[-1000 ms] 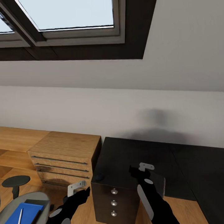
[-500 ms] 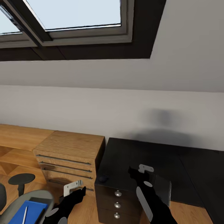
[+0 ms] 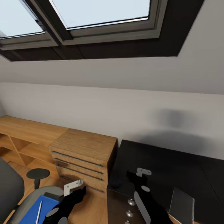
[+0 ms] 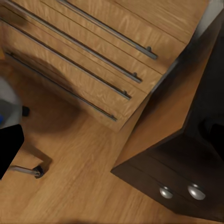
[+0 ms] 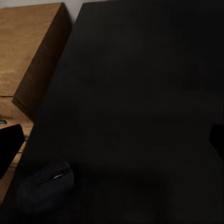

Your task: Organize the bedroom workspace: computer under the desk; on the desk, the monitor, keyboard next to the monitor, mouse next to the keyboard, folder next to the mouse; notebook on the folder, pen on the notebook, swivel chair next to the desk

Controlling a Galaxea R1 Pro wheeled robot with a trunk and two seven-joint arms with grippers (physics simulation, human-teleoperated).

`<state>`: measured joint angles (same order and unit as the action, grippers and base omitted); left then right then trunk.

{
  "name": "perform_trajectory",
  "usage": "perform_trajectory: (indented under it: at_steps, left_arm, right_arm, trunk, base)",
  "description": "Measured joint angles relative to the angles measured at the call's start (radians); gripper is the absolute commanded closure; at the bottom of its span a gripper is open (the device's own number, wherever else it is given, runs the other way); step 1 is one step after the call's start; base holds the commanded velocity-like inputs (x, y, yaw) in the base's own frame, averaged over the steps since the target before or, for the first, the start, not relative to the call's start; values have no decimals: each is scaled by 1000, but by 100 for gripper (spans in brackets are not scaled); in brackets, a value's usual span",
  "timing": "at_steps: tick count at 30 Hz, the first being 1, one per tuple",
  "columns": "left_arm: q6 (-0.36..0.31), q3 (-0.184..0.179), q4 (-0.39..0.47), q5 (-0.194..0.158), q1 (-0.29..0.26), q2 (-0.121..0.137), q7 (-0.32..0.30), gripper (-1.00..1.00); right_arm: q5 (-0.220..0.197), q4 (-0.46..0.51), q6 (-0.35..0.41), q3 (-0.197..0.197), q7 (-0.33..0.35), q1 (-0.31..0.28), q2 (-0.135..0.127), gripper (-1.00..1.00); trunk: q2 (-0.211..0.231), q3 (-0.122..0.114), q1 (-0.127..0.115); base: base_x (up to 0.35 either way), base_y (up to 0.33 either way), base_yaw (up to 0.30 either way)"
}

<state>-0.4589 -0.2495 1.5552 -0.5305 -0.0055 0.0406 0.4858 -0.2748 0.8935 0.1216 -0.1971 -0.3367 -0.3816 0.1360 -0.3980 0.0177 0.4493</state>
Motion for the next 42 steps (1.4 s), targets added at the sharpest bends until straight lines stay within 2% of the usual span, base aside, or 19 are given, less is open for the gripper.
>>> perform_trajectory:
  at_steps: [4, 6, 17, 28, 30, 34, 40, 42]
  left_arm:
    - [0, 0, 0, 0, 0, 0, 0, -100]
    - [0, 0, 1, 0, 0, 0, 0, -100]
    - [0, 0, 5, 0, 0, 0, 1, -100]
    - [0, -2, 12, -1, 0, 0, 1, -100]
    - [0, -4, 16, -1, 0, 0, 1, -100]
    - [-1, -4, 19, -1, 0, 0, 0, -100]
    - [-2, -12, 20, -1, 0, 0, 1, -100]
    - [-5, -30, 21, -2, 0, 0, 0, -100]
  right_arm:
    - [-1, -25, -56, -26, -2, 0, 1, -100]
    - [-1, -55, -88, -67, -3, 0, 2, -100]
    - [0, -77, -94, -74, -2, 0, 1, -100]
    - [1, -77, -93, -74, 16, 0, 0, -100]
    - [4, -78, -93, -82, 23, 0, 0, -100]
    - [8, -79, -95, -129, 28, 0, -1, -100]
    - [11, -80, -115, -141, 29, 1, -2, -100]
    - [13, -80, -130, -143, 29, 0, -3, -100]
  trunk:
    - [0, 1, 0]
    - [0, 2, 0]
    - [0, 7, 0]
    - [0, 9, 0]
    - [0, 9, 0]
    - [0, 9, 0]
    - [0, 9, 0]
    - [0, 9, 0]
  base:
    - [4, 2, 262]
    - [0, 0, 262]
    - [0, 0, 232]
    - [0, 0, 36]
    - [0, 0, 3]
    - [4, 2, 0]
    - [160, 68, 0]
    - [171, 58, 0]
